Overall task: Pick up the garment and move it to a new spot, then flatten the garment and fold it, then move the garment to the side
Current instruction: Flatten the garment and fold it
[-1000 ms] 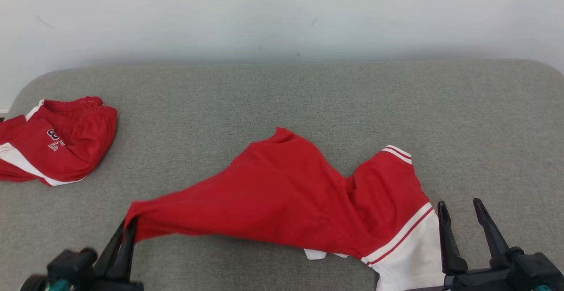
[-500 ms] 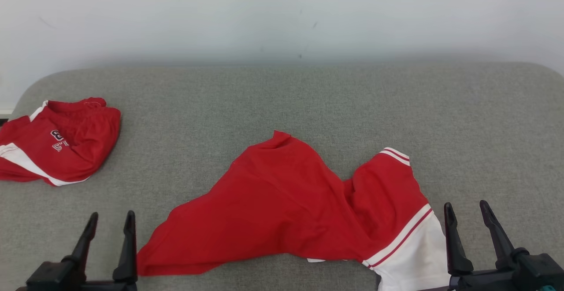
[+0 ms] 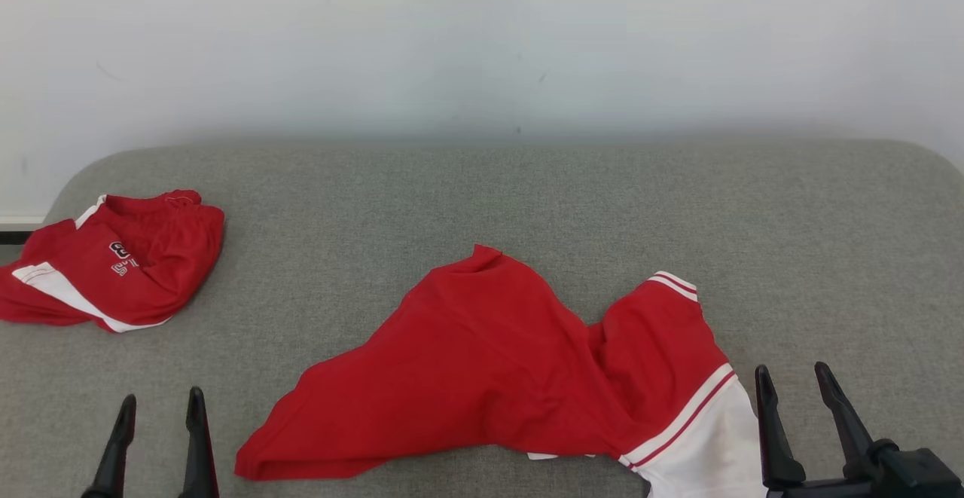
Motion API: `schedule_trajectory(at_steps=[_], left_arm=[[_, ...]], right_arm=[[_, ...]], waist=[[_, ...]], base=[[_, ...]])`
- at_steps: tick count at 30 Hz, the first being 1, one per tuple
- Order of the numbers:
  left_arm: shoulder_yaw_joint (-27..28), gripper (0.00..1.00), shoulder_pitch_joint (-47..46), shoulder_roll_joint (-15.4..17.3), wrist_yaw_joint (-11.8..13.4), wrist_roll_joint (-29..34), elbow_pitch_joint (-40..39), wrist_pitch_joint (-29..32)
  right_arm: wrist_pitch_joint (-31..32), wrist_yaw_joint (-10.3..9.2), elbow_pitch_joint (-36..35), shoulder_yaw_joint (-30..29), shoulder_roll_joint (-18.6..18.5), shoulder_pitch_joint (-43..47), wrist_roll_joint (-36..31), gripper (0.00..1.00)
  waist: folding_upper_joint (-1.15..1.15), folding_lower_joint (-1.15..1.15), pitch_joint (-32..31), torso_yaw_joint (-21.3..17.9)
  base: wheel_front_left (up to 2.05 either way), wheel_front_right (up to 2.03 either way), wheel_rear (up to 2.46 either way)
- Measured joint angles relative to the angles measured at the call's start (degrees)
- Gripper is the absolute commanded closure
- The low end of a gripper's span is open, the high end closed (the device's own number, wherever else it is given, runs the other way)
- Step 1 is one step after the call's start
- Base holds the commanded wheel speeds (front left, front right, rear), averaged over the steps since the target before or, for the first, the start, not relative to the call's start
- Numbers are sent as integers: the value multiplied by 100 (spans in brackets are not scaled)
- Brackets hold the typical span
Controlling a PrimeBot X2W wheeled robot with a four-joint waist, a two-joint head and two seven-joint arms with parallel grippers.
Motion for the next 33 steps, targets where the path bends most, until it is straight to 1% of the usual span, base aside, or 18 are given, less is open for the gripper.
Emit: schedule_trajectory(at_steps=[5,9,14,17,20,23,27,33], left_arm=[[255,0,203,-344,-230,297,18,0],[416,0,261,-517,-407,452,100,0],[456,0,124,-568,-631,619,158,0],[358,0,-209,-480,-737,614,297,0],[97,0,-704,-219,-803,497,619,19],[-210,0,-1340,151,-835,245,839,290],[-881,0,-2118,759,-845,-327,985,703],[-1666,0,-2969,1578,-847,-1169,1182,1328]], right_arm=[[0,0,46,-4,14,106,22,0],[0,0,67,5,33,115,26,0],[0,0,109,41,35,105,29,0],[0,0,126,77,30,69,38,0],[0,0,169,107,31,-2,53,0],[0,0,215,163,48,-90,53,0],[0,0,267,177,103,-240,56,0],[-1,0,331,204,191,-436,62,0]], waist=[[0,0,-34,5],[0,0,-40,-9],[0,0,-19,-51],[0,0,25,-107],[0,1,106,-181],[0,1,215,-275],[0,1,385,-449],[0,2,679,-760]], base=[[0,0,0],[0,0,0],[0,0,0],[0,0,0],[0,0,0],[0,0,0],[0,0,0],[0,0,0]])
